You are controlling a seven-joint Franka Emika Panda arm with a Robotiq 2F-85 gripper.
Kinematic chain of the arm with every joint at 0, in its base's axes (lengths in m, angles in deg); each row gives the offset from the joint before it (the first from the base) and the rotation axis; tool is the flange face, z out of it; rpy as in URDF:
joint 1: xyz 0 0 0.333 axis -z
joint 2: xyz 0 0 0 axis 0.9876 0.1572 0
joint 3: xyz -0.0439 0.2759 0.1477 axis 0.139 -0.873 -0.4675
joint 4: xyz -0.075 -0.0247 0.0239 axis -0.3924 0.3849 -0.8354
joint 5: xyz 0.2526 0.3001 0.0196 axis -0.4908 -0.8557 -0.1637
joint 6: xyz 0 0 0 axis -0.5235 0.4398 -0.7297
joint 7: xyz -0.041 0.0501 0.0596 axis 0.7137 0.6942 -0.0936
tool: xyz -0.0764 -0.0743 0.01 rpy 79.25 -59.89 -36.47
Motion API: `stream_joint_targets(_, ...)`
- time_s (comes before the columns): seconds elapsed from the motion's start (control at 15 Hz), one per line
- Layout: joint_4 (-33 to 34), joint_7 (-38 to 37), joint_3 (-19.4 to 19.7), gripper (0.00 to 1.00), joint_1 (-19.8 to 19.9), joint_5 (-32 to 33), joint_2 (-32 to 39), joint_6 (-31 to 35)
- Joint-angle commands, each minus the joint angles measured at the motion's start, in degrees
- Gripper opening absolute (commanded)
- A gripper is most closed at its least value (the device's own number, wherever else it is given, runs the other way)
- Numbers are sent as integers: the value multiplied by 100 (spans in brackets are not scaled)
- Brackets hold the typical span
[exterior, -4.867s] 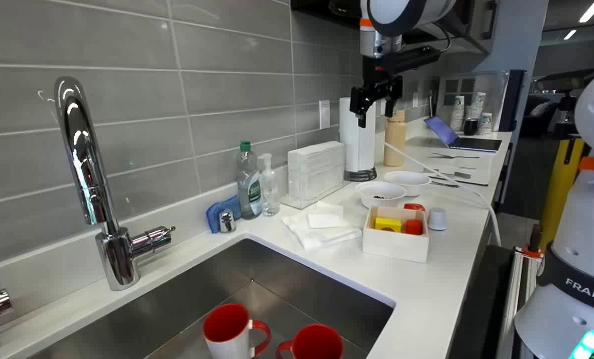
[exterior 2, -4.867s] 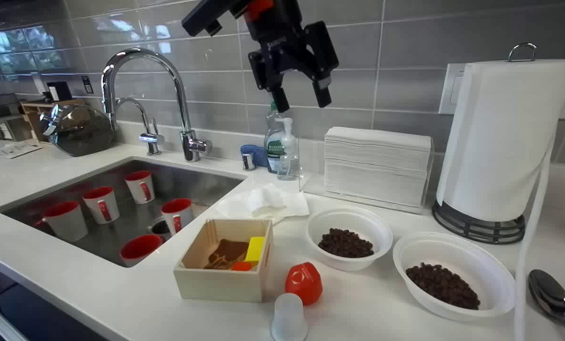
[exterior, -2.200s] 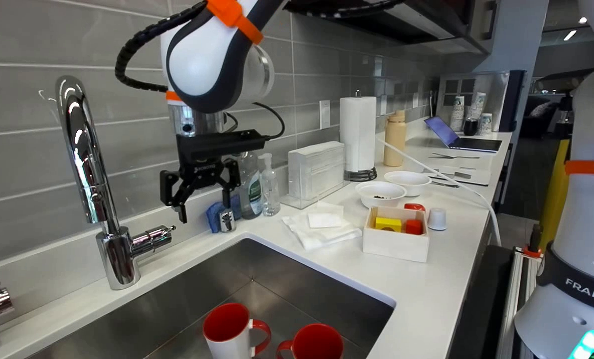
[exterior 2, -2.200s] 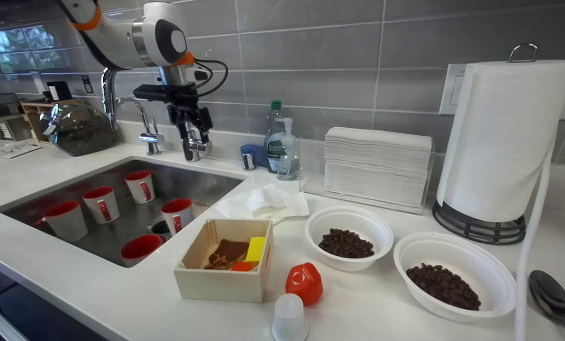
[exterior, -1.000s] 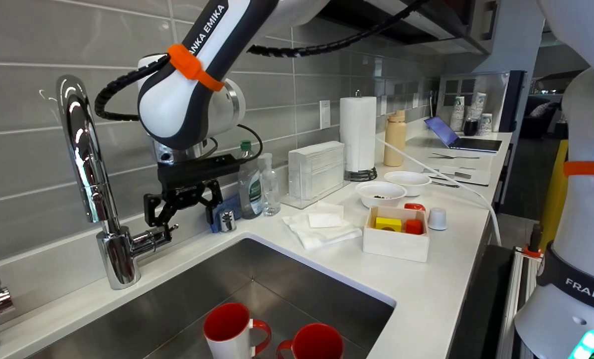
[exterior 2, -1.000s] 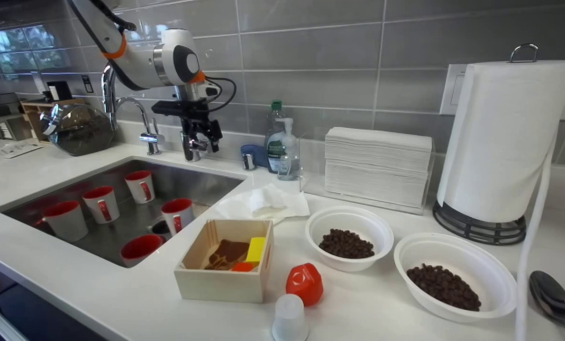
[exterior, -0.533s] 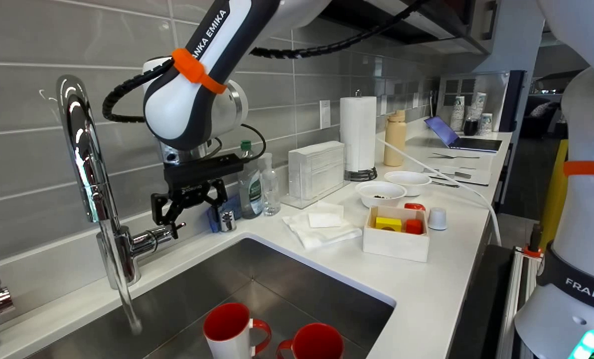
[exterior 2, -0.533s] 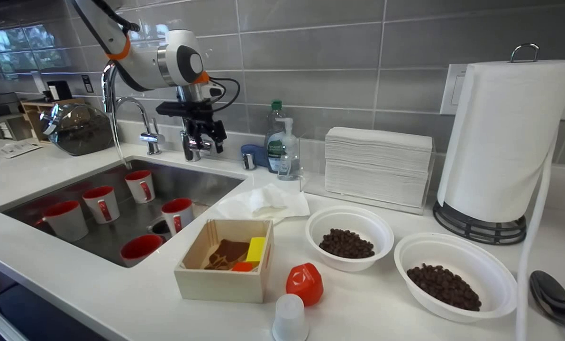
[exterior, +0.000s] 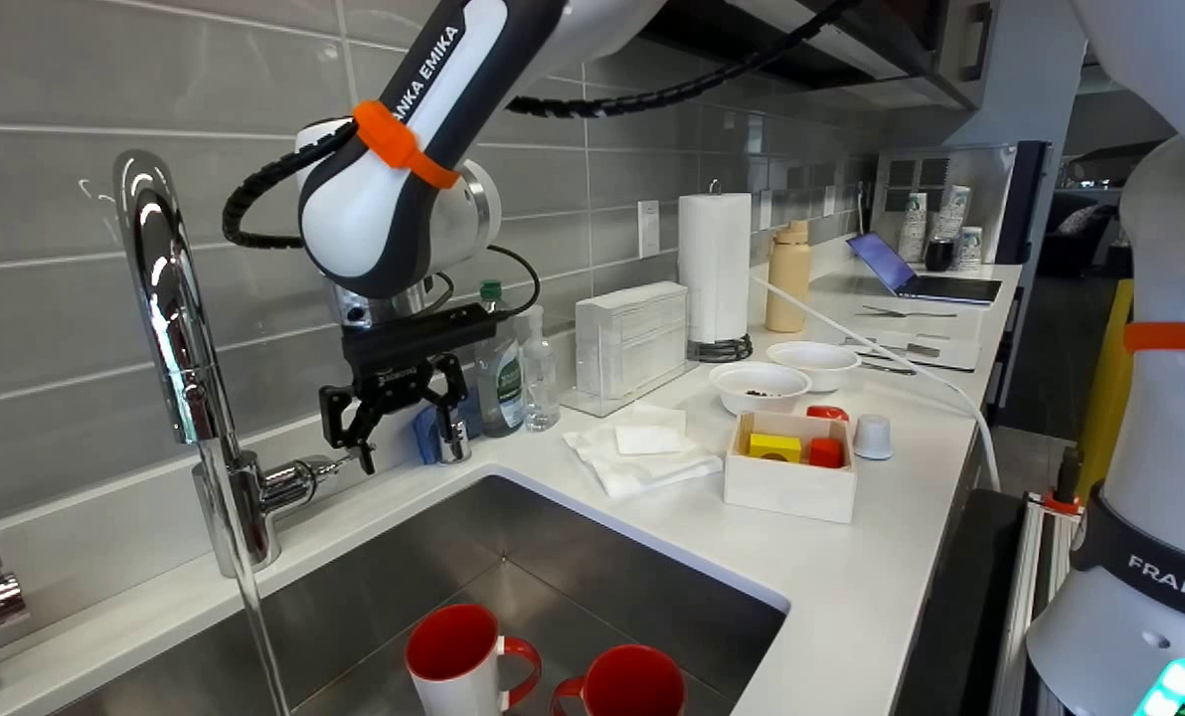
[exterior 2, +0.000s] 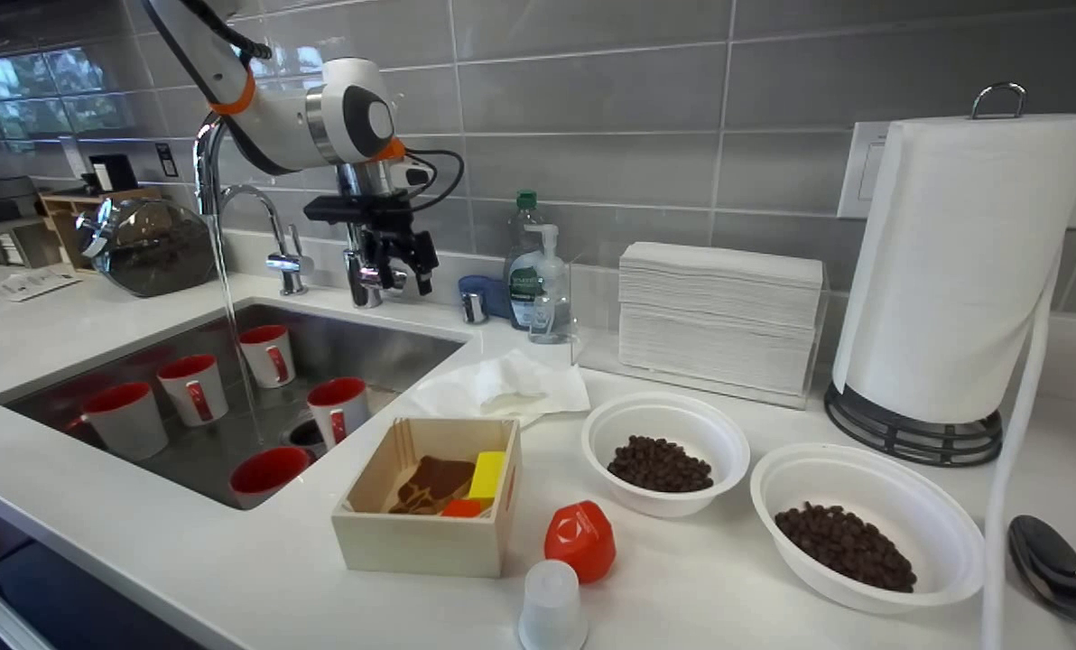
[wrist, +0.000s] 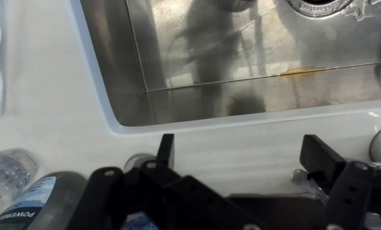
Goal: Open and close the tap
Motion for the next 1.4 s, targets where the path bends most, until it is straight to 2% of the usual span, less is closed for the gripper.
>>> stream_joint_targets(0.0,-9,-54,55,100,50,46,-175,-141)
stream_joint_targets(0.6,-111,-49,58,100,249,-156,-457,-106)
stream_joint_targets(1.0,-58,-160,240,100,454,-52,-472,-95)
stream_joint_targets(1.33,-53,-82,114,100,436,-110,-340,-166)
